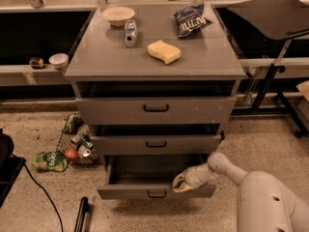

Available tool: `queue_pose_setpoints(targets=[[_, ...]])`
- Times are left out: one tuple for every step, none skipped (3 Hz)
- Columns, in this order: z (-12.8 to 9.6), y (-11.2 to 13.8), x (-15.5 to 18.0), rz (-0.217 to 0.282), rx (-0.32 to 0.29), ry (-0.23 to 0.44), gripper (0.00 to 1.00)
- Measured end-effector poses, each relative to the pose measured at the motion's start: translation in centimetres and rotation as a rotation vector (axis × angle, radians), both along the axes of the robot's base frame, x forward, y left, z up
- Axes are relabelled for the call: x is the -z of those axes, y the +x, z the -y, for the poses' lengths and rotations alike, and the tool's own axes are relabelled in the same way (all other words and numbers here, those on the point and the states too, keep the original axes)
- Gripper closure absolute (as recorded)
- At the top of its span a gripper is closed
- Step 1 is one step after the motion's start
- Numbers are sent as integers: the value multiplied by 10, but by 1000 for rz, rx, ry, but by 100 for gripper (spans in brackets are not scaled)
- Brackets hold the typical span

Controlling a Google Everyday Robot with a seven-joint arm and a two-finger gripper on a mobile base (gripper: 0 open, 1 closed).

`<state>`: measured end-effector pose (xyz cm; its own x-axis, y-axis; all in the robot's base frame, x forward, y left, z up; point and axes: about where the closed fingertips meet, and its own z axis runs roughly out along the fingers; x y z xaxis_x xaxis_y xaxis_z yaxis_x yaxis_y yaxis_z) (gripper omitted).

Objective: Open bottom drawer

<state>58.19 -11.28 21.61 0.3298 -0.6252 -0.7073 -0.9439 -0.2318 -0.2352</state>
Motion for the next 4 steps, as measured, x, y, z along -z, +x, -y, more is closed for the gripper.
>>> queue_pose_setpoints(targets=[[0, 0, 0, 0, 0, 0, 59], [0, 0, 0, 0, 0, 0, 35], [0, 0, 0, 0, 0, 0, 12], [-4, -6, 10, -29, -16, -31, 0]])
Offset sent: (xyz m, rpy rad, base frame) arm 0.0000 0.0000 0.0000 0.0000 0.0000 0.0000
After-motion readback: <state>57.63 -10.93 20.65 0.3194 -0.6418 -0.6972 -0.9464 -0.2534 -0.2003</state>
